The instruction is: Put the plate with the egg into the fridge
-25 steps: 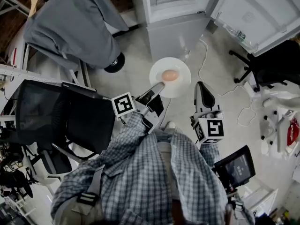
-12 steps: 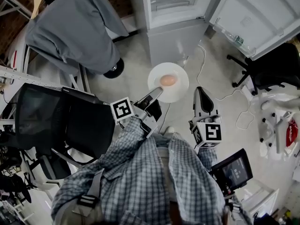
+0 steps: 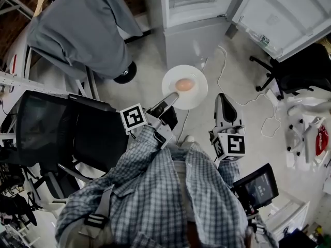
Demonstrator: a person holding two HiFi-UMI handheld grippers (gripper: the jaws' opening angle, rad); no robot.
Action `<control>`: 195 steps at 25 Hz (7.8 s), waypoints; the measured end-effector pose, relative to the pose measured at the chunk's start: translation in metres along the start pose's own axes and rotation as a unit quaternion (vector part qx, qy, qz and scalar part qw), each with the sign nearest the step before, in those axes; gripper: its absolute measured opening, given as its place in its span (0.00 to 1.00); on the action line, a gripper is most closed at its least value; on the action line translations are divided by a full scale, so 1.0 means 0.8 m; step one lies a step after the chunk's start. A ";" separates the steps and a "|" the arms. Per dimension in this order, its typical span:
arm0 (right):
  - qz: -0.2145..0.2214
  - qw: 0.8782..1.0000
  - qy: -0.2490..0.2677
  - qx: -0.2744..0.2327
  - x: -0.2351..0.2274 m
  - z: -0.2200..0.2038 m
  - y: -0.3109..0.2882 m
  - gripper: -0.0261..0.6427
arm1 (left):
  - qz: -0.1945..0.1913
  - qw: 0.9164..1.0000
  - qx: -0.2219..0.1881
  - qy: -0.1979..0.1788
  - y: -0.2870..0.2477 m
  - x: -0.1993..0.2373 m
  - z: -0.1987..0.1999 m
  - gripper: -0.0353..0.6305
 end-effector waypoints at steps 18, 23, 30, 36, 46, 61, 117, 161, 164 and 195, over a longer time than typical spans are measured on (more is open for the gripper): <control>-0.025 1.000 0.002 -0.003 0.021 -0.013 0.018 0.06 | -0.003 1.000 0.016 -0.004 0.020 -0.002 0.013 0.10; -0.026 1.000 -0.008 -0.003 0.012 -0.018 0.014 0.06 | -0.004 1.000 0.012 -0.002 0.011 0.001 0.012 0.10; -0.006 1.000 -0.007 0.001 -0.015 -0.019 -0.015 0.06 | -0.002 1.000 -0.011 0.013 -0.021 0.010 0.021 0.10; 0.018 1.000 0.004 0.006 -0.052 -0.014 -0.052 0.06 | 0.000 1.000 -0.027 0.007 -0.064 0.013 0.035 0.10; 0.056 0.998 0.002 -0.007 -0.119 0.015 -0.119 0.06 | -0.006 0.998 -0.058 -0.004 -0.144 -0.001 0.052 0.10; 0.073 0.997 0.005 -0.011 -0.206 0.020 -0.177 0.06 | -0.007 0.996 -0.085 -0.012 -0.233 0.001 0.072 0.10; 0.039 0.999 0.030 0.015 -0.254 0.061 -0.436 0.06 | 0.000 0.999 -0.043 0.005 -0.404 0.018 0.303 0.10; 0.160 0.984 0.079 0.021 -0.279 0.099 -0.617 0.06 | -0.001 0.990 -0.143 0.017 -0.496 0.032 0.403 0.10; 0.175 0.981 0.085 0.020 -0.287 0.099 -0.630 0.06 | 0.004 0.987 -0.159 0.013 -0.505 0.034 0.408 0.10; 0.251 0.960 0.121 -0.005 -0.325 0.114 -0.700 0.06 | 0.060 0.961 -0.271 0.010 -0.567 0.074 0.445 0.10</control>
Point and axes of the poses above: the fingertips, and each gripper's own axes: y backward along the fingers, x to its left, z out of its top, the point moved 5 cm from there along y, backward along the fingers
